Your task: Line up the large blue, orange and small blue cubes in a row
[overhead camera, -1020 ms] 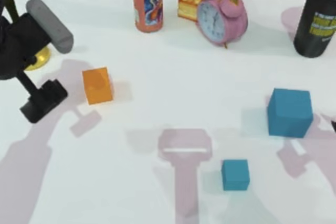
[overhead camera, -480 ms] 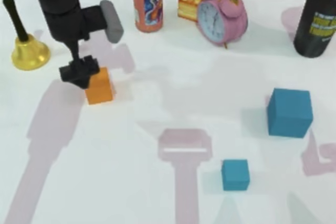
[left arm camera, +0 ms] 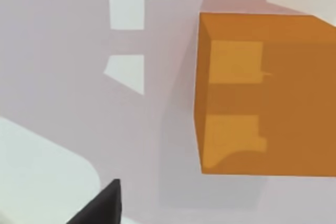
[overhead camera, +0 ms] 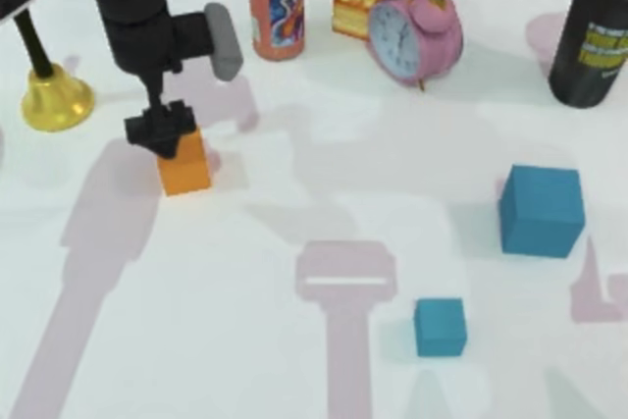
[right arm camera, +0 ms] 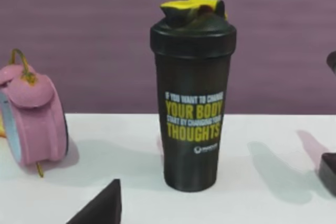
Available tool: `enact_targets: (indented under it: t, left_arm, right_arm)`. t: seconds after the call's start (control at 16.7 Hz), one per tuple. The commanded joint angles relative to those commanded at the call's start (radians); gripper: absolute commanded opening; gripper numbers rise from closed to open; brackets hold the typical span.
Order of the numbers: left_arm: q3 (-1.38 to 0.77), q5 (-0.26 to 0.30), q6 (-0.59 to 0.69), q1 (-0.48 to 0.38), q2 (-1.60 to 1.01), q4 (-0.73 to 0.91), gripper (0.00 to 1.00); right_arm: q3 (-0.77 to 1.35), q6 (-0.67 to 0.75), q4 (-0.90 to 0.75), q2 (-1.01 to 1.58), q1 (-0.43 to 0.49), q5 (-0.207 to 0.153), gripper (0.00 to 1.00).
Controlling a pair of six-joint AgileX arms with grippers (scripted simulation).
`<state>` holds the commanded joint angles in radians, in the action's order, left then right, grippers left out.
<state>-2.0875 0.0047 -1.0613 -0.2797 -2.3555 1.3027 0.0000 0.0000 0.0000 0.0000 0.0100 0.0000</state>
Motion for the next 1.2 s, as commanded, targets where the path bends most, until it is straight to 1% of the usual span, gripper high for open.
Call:
enact_targets:
  t: [0.18, 0.3, 0.66, 0.96, 1.2]
  left_arm:
    - [0.006, 0.001, 0.0, 0.005, 0.001, -0.005, 1.0]
    - [0.039, 0.0, -0.001, 0.002, -0.007, -0.041, 1.0]
    - [0.207, 0.001, -0.002, 0.002, -0.067, -0.28, 1.0]
    - [0.227, 0.001, -0.002, 0.001, -0.076, -0.303, 1.0]
    - [0.227, 0.001, -0.002, 0.001, -0.076, -0.303, 0.7]
  right_arm:
    - [0.0, 0.0, 0.0, 0.0, 0.0, 0.0, 1.0]
    - [0.0, 0.0, 0.0, 0.0, 0.0, 0.0, 1.0]
    - [0.0, 0.0, 0.0, 0.0, 0.0, 0.0, 1.0]
    - [0.0, 0.0, 0.0, 0.0, 0.0, 0.0, 1.0]
    - [0.0, 0.0, 0.0, 0.0, 0.0, 0.0, 1.0]
